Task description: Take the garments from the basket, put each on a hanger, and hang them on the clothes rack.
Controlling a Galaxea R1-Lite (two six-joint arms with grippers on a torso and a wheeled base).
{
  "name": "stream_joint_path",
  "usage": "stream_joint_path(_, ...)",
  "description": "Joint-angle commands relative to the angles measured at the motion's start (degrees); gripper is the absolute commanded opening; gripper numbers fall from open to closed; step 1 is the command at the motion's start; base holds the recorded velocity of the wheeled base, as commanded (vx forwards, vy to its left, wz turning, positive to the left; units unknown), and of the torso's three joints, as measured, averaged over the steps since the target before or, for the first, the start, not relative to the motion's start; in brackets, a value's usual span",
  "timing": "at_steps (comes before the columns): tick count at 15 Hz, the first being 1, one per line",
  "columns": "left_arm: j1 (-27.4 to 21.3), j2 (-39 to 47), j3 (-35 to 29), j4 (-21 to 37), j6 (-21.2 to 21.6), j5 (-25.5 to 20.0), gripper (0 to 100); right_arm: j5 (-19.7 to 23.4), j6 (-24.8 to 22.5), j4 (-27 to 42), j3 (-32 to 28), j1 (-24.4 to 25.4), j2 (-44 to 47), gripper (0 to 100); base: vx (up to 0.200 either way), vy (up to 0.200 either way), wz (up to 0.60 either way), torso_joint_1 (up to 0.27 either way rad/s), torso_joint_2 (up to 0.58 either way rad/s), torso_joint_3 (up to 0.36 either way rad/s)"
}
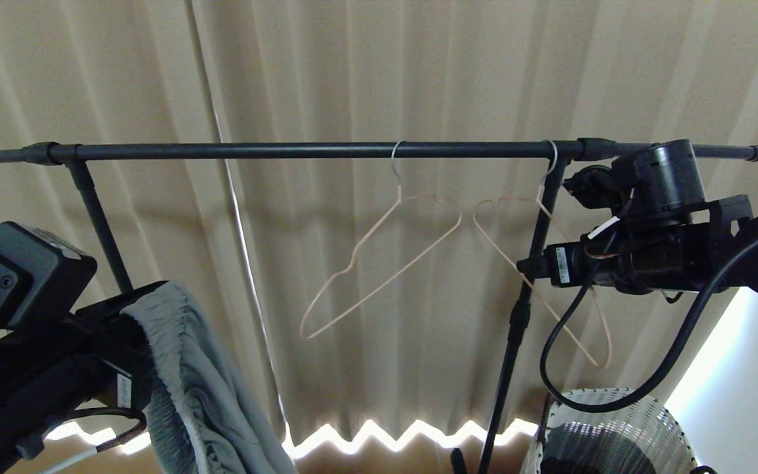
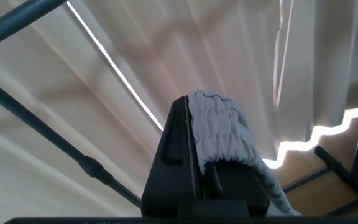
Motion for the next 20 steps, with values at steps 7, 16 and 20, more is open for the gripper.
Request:
stream_joint_path(7,0.0,0.0,0.1,0.0,0.0,0.0,0,-0.2,-0.3,0.6,0.0,0.0,-1.0,0,0.0,0.0,0.0,0.0,0.0,0.0)
stream_joint_path(16,0.0,-0.1,0.2,0.0,-0.1,0.0,0,-0.2,-0.3,0.1,0.2,-0.1,-7.5,0,0.0,0.0,0.0,0.0,0.0,0.0)
stream_joint_path(20,0.0,0.0,0.2,0.0,0.0,0.0,0,-0.2,-0.3,0.1,0.5,0.0,-11.3,0,0.0,0.0,0.0,0.0,0.0,0.0)
